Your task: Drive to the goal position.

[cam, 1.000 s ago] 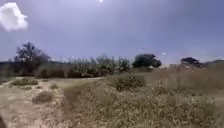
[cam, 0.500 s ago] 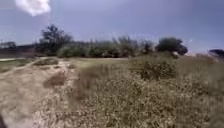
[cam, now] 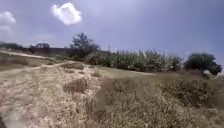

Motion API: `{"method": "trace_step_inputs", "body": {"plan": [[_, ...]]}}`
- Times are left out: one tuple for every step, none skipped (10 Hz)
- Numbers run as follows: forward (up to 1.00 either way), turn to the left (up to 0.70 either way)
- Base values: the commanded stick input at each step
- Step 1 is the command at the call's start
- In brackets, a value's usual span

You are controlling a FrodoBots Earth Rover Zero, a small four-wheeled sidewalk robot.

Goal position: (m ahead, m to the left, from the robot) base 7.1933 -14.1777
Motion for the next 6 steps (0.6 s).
{"method": "trace_step_inputs", "body": {"plan": [[0.70,0.27],[0.70,0.27],[0.70,0.27],[0.70,0.27],[0.70,0.00],[0.70,0.00]]}}
